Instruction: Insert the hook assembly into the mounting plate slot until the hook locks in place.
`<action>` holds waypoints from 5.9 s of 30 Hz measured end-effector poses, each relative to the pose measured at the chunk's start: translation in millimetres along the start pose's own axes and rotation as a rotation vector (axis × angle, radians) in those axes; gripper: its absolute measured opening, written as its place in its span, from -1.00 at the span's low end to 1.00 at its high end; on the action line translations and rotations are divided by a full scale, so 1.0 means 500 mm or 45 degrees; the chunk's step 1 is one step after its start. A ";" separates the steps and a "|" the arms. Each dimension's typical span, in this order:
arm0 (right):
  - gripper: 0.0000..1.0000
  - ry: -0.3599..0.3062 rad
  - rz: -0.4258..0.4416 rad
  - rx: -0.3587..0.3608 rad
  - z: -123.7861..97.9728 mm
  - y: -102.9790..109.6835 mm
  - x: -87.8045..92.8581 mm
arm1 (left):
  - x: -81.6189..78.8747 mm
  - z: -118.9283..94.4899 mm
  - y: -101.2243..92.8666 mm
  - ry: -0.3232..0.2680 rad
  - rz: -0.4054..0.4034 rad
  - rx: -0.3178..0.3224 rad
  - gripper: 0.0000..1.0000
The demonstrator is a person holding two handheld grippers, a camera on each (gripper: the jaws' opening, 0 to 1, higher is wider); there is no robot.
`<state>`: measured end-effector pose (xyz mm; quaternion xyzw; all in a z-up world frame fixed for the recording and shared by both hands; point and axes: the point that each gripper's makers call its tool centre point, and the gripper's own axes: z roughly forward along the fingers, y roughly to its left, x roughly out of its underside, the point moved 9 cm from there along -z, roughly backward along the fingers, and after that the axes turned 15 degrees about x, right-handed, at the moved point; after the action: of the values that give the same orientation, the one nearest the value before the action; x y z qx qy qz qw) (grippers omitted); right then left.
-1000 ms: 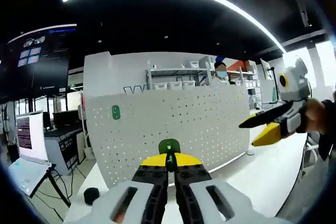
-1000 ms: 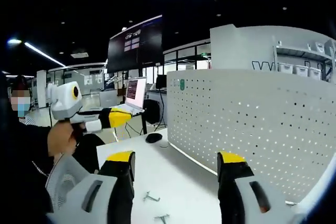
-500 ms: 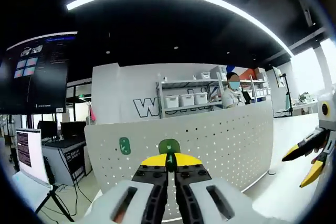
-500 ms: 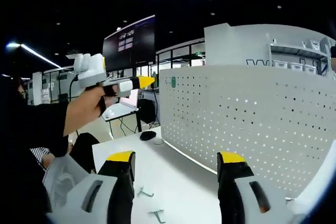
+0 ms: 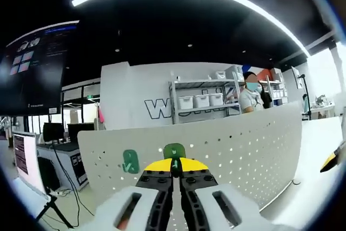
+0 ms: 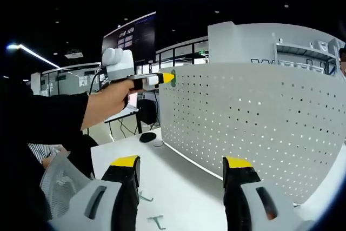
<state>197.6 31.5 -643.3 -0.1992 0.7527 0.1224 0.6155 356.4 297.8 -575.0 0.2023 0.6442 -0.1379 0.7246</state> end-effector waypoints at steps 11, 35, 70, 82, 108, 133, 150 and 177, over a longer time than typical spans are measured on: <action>0.18 0.021 -0.002 0.020 0.014 -0.009 0.000 | 0.012 0.051 0.034 0.030 0.016 -0.012 -0.95; 0.15 0.055 -0.017 0.025 0.026 -0.006 0.005 | 0.038 0.066 0.034 0.060 0.109 -0.042 -0.94; 0.14 0.023 -0.041 -0.062 0.030 0.038 -0.007 | 0.030 -0.139 -0.040 0.061 0.019 0.048 -0.51; 0.13 0.017 -0.060 -0.131 0.026 0.070 -0.004 | 0.042 -0.257 -0.081 0.065 0.012 0.034 -0.46; 0.09 0.026 -0.147 -0.232 0.028 0.117 0.008 | 0.081 -0.476 -0.154 0.063 -0.039 -0.022 -0.44; -0.22 0.260 -0.251 -0.322 0.064 0.073 0.156 | 0.147 -0.484 -0.202 0.147 -0.096 0.064 -0.43; -0.25 0.350 -0.256 -0.343 0.078 0.065 0.212 | 0.157 -0.477 -0.213 0.172 -0.070 0.095 -0.45; -0.52 0.510 -0.573 -0.442 0.138 0.062 0.330 | 0.164 -0.475 -0.217 0.185 -0.060 0.108 -0.50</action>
<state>217.3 63.9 -820.8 -0.4820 0.7636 0.0684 0.4241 108.8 319.3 -689.5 0.2270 0.6933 -0.1671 0.6632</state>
